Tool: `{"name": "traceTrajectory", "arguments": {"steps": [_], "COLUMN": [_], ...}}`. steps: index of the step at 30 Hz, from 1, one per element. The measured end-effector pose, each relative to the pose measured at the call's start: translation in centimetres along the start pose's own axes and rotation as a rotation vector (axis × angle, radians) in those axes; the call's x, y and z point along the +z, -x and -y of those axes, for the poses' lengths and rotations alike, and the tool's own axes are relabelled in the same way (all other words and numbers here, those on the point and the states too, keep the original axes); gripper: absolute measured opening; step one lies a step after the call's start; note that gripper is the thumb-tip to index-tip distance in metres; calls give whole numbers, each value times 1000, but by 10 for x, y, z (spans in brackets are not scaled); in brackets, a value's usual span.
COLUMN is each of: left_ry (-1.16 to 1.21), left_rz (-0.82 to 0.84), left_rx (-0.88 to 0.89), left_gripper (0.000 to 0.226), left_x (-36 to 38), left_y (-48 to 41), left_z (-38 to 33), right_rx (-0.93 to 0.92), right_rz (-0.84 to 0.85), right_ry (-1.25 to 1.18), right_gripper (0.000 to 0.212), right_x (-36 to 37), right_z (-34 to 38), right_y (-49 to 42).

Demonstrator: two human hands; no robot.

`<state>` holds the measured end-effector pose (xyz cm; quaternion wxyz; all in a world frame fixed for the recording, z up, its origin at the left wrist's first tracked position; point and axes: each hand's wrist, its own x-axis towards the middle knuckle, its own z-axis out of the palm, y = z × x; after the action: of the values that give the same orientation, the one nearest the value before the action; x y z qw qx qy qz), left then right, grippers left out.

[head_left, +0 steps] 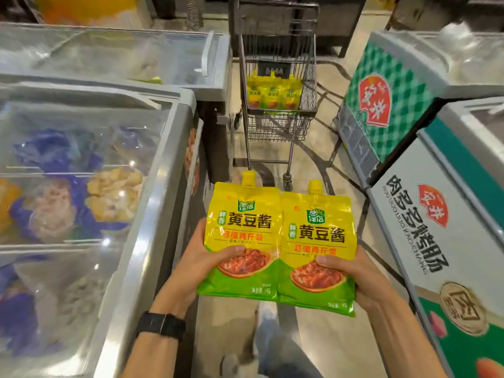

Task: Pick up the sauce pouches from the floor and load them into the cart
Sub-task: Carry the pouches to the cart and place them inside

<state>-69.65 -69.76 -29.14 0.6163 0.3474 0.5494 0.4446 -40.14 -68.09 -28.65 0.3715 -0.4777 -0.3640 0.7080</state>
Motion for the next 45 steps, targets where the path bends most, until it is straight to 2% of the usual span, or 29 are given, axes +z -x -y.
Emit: {"name": "traceTrajectory", "arguments": {"steps": [3, 7, 13, 16, 21, 25, 30, 36, 39, 43, 45], "left_ry": [-5, -32, -31, -24, -49, -48, -43, -68, -16, -52, -88], "left_rz": [1, 8, 17, 25, 51, 113, 121, 78, 50, -35, -36], "left_rx": [-6, -40, -61, -75, -79, -70, -63, -69, -107, -114, -101], "left_gripper": [94, 102, 118, 111, 91, 94, 112, 111, 91, 106, 102], "left_x": [7, 17, 29, 33, 33, 35, 39, 61, 79, 101, 107], "left_y": [-50, -117, -207, -241, -326, -398, -477, -565, -611, -663, -691], "left_z": [-10, -27, -62, -73, -98, -124, -164, -197, -209, -221, -230], "right_rx": [-11, 12, 44, 60, 60, 46, -3, -17, -4, 15, 29], "right_rz": [-48, -64, -65, -77, -106, -142, -139, -133, -120, -77, -62], "right_ry": [-22, -36, -57, -72, -104, -114, -120, -137, -128, -93, -87], "right_gripper": [92, 95, 86, 92, 89, 83, 73, 74, 77, 78, 75], "right_x": [-14, -35, -56, -64, -74, -84, -93, -121, -146, -182, -194], "right_z": [13, 35, 79, 97, 124, 154, 197, 238, 254, 284, 300], "right_y": [-42, -100, -183, -214, -280, -336, -405, -486, -531, -596, -628]}}
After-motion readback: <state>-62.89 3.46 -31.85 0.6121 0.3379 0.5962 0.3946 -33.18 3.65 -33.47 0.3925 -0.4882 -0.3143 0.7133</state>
